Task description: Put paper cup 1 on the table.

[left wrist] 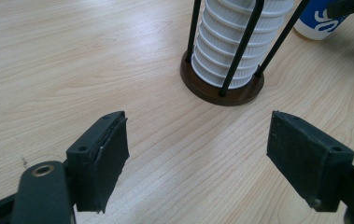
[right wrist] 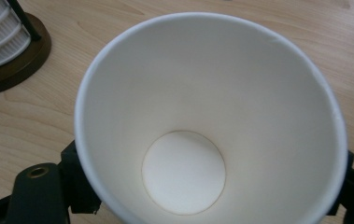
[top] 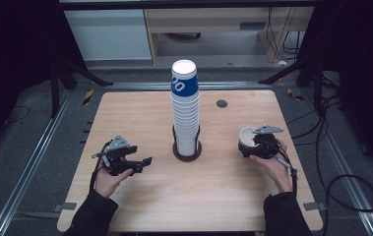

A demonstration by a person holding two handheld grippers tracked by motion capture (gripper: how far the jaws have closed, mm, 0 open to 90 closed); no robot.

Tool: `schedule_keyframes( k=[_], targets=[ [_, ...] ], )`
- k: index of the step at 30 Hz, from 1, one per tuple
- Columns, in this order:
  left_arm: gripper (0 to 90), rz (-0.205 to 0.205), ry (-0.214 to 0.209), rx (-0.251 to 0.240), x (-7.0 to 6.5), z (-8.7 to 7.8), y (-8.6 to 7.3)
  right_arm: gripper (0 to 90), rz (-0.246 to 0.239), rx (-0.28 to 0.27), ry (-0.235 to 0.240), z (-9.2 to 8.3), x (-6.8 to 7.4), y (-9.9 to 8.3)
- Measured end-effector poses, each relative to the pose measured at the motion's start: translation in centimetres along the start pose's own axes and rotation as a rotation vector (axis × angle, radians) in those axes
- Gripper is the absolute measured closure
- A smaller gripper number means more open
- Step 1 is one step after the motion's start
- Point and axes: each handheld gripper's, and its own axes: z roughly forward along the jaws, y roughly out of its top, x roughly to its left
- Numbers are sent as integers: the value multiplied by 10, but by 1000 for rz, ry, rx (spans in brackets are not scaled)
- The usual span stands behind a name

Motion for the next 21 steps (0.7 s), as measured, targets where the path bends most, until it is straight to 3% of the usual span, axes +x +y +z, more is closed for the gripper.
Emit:
schedule_keyframes(
  k=[9, 13, 21],
  targets=[
    [201, 2, -6, 2, 0, 1, 0, 177, -3, 21, -5, 4, 0, -2],
    [200, 1, -8, -2, 0, 0, 0, 129, -2, 0, 10, 3, -1, -1],
    [200, -4, -9, -6, 0, -1, 0, 66, 33, -55, -2, -7, -4, 4]
  ],
)
